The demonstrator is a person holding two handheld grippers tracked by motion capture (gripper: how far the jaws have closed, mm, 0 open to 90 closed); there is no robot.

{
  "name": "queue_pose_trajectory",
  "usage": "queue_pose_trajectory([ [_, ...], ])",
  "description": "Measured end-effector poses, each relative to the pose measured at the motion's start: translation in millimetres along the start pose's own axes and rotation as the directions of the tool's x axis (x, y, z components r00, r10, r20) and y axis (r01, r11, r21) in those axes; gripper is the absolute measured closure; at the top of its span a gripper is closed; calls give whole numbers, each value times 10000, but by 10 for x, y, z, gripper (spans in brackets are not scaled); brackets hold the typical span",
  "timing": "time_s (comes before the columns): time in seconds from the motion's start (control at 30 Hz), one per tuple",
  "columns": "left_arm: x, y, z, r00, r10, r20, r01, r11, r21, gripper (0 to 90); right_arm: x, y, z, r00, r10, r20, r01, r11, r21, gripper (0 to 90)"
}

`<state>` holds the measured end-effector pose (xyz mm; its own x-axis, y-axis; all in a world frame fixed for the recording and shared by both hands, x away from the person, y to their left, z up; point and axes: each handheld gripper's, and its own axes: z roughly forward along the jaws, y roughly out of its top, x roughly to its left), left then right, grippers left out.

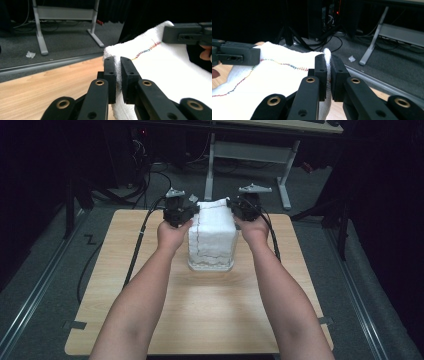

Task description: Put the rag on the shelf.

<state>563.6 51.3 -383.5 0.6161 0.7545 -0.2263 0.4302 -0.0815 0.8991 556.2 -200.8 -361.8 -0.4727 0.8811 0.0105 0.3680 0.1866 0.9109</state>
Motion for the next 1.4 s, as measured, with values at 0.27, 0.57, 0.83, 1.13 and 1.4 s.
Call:
queue_pose_trajectory([
  [0.27, 136, -47, -65, 9972, -634, -394, 627, 9979, -183, 734, -8, -113, 110, 9997, 168, 165, -176, 9985, 513, 768],
  [0.57, 184, -51, -180, 9958, -779, -488, 756, 9960, -468, 743, 37, -70, 44, 9996, -138, 242, 126, 9989, 459, 763],
  [0.83, 109, -30, -268, 9963, -420, -749, 374, 9974, -616, 754, 65, -45, -11, 9998, -43, 189, 34, 9990, 435, 776],
  [1.13, 31, -11, -362, 9963, -56, -854, -1, 9977, -672, 752, 119, -39, -90, 9999, -41, 167, 36, 9994, 331, 769],
  [1.4, -43, -71, -547, 9938, 297, -1072, -386, 9959, -819, 703, 187, -85, -332, 9994, -320, 105, 323, 9993, -211, 653],
])
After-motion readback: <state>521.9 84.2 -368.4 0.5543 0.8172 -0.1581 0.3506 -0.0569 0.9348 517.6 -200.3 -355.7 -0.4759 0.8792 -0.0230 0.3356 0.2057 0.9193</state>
